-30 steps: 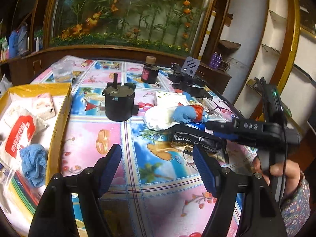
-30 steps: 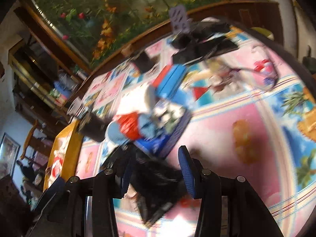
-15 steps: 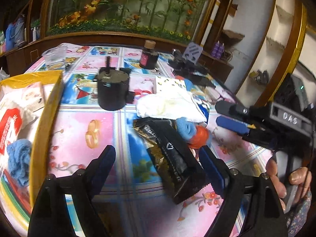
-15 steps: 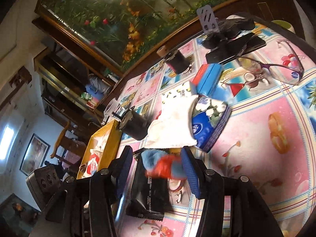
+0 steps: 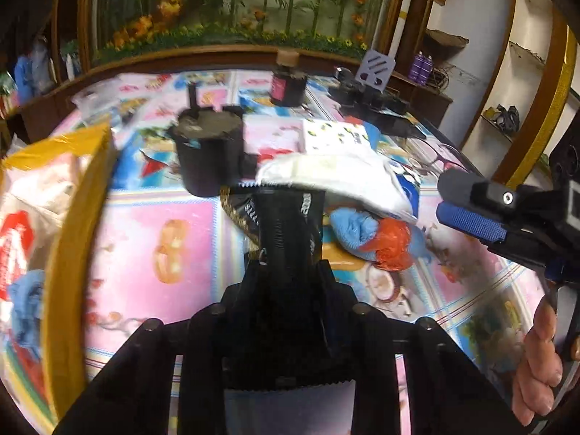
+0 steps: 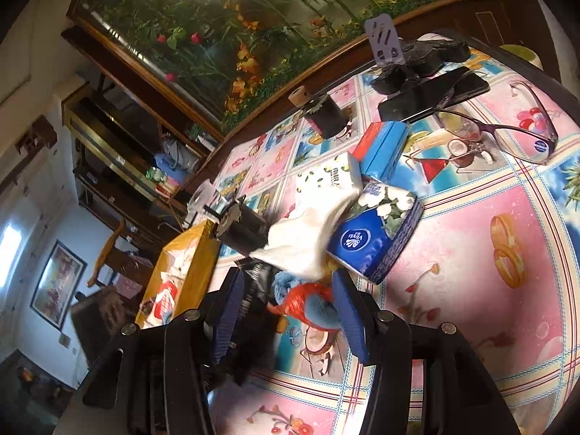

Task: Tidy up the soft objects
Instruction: 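Grasp the black snack packet with the left tool and lift, then grasp the white cloth with the right tool while the left tool holds the black packet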

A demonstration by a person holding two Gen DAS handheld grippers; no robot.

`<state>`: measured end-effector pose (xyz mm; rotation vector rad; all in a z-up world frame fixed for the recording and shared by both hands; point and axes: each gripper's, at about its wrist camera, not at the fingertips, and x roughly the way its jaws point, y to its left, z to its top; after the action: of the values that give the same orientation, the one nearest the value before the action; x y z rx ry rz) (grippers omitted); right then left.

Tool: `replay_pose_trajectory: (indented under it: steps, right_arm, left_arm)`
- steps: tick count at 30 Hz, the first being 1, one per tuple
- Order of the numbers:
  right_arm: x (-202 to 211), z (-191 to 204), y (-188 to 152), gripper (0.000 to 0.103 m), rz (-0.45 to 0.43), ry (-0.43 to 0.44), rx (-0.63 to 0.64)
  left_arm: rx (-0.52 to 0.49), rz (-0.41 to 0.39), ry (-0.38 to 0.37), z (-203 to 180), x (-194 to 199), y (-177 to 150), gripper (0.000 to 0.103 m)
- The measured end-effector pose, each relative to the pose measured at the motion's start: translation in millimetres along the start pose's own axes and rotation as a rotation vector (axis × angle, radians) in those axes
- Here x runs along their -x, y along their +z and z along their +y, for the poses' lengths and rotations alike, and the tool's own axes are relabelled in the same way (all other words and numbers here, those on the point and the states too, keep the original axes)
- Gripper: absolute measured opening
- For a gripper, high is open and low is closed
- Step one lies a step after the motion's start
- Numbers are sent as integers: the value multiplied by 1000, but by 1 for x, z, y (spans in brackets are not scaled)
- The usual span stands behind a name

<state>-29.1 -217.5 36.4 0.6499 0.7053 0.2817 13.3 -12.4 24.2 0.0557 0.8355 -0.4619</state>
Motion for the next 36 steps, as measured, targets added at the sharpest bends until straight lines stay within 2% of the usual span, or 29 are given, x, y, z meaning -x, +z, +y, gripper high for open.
replay_pose_trajectory:
  steps: [5, 10, 13, 14, 18, 21, 26, 29, 35, 36]
  right_arm:
    - [-16, 19, -6, 55, 37, -75, 125]
    - [-35, 33, -15, 55, 54, -198, 272]
    - [-47, 40, -19, 64, 62, -288, 359]
    - [-50, 41, -22, 65, 80, -286, 374]
    - [-54, 50, -33, 65, 169, -148, 411]
    - [-48, 53, -33, 65, 176, -70, 407]
    - [-30, 45, -22, 65, 76, -76, 333]
    - [-25, 42, -15, 65, 17, -119, 297]
    - [-49, 61, -4, 65, 26, -205, 302]
    - [-57, 63, -2, 65, 33, -204, 301]
  left_arm:
    - [29, -43, -32, 17, 12, 2, 28]
    - [40, -80, -50, 25, 23, 2, 28]
    - [34, -96, -50, 24, 27, 3, 28]
    - [34, -100, -52, 24, 28, 3, 28]
    - [36, -116, -51, 27, 33, 3, 28]
    - [44, -128, -49, 31, 37, 3, 28]
    - [52, -134, -47, 38, 41, 2, 28]
    - [57, -144, -45, 41, 44, 1, 28]
    - [44, -95, -36, 40, 35, 0, 28]
    - [45, -94, -37, 40, 34, 0, 31]
